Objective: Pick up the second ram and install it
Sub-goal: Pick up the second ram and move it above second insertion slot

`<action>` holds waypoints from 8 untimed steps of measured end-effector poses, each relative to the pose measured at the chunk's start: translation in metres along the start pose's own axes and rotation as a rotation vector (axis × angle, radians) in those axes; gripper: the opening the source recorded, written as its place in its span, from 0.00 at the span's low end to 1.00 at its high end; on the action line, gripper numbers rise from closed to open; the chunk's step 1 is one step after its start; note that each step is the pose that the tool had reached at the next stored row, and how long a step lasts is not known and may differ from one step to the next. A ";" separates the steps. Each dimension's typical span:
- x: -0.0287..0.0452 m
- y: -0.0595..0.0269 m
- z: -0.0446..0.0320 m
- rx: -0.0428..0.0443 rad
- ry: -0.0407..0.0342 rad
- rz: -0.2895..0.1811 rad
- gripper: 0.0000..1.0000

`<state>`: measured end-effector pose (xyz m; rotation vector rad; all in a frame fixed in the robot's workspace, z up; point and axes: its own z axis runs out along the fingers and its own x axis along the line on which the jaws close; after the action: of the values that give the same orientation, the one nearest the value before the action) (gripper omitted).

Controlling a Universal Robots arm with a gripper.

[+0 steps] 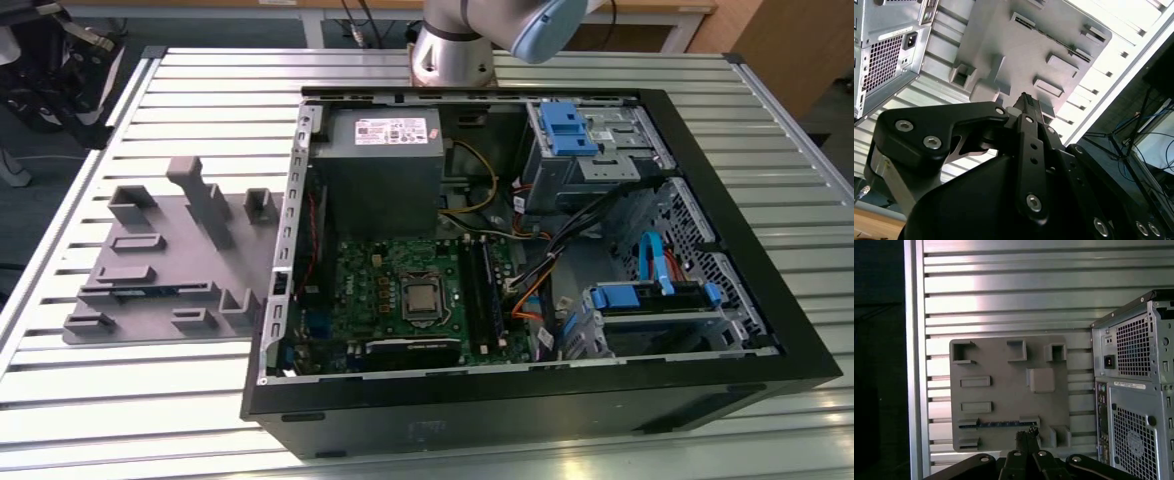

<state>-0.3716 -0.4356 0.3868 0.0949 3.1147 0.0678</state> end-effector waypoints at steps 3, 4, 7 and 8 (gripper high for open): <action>0.0003 -0.0001 0.0000 -0.0003 0.0006 -0.013 0.11; 0.0004 -0.0001 0.0000 -0.0004 0.0007 -0.017 0.11; 0.0011 -0.0003 0.0000 -0.0007 0.0011 -0.027 0.11; 0.0013 -0.0004 -0.0001 -0.0007 0.0014 -0.030 0.11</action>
<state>-0.3728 -0.4359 0.3868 0.0486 3.1164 0.0684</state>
